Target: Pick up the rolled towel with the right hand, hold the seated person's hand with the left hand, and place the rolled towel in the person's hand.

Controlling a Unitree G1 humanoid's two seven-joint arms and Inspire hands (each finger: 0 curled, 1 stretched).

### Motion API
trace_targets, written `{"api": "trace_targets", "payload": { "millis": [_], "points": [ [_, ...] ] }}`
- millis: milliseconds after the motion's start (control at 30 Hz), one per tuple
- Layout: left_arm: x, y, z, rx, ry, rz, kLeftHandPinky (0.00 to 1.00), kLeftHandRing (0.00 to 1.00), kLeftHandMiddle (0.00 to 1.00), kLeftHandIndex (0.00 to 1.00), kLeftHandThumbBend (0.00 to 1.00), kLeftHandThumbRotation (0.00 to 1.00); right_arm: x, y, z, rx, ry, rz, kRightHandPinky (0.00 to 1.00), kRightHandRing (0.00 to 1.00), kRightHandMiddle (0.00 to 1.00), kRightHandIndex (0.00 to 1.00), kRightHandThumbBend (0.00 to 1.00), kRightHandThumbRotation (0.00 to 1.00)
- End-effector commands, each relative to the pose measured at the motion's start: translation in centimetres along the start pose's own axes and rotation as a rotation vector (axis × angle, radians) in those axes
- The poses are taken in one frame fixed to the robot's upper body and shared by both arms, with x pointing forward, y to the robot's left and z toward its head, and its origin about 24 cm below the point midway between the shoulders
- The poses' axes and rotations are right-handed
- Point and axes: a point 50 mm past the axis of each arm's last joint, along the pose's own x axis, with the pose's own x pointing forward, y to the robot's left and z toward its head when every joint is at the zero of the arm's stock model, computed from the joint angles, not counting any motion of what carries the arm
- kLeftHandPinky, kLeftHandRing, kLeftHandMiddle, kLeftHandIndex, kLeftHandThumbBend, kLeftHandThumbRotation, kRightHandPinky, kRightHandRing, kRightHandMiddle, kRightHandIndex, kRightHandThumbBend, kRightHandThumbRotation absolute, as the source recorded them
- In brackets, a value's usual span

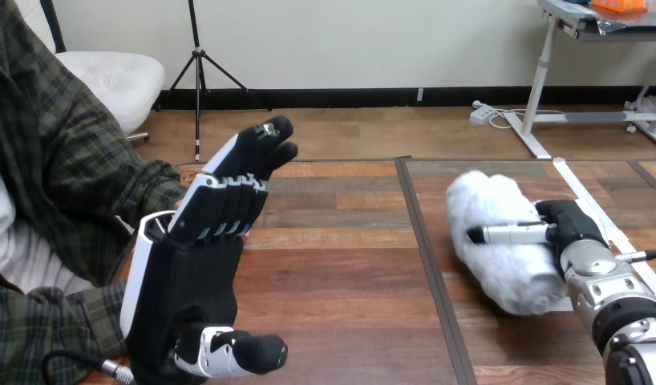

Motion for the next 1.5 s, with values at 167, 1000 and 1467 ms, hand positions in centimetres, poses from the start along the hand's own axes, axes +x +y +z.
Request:
{"api": "trace_targets", "payload": {
  "millis": [167,1000,1467],
  "points": [
    [0.7,0.3,0.5,0.027,-0.034,0.009,0.85,0.91,0.90,0.86,0.97,0.52,-0.2,-0.5,5.6,0.193,-0.209,0.043,0.23,0.26,0.35,0.34,0.75,0.00],
    [0.5,0.9,0.9,0.131,0.088,-0.035,0.85,0.91,0.92,0.88,1.00,0.49,-1.4,0.3,8.2,0.393,-0.486,0.238,0.18,0.21,0.27,0.32,0.65,0.00],
    [0.5,2.3,1.7,0.414,0.197,-0.130,0.80,0.90,0.93,0.89,1.00,0.48,-2.9,1.5,8.2,0.507,-0.675,0.377,0.13,0.17,0.25,0.32,0.57,0.00]
  ]
}}
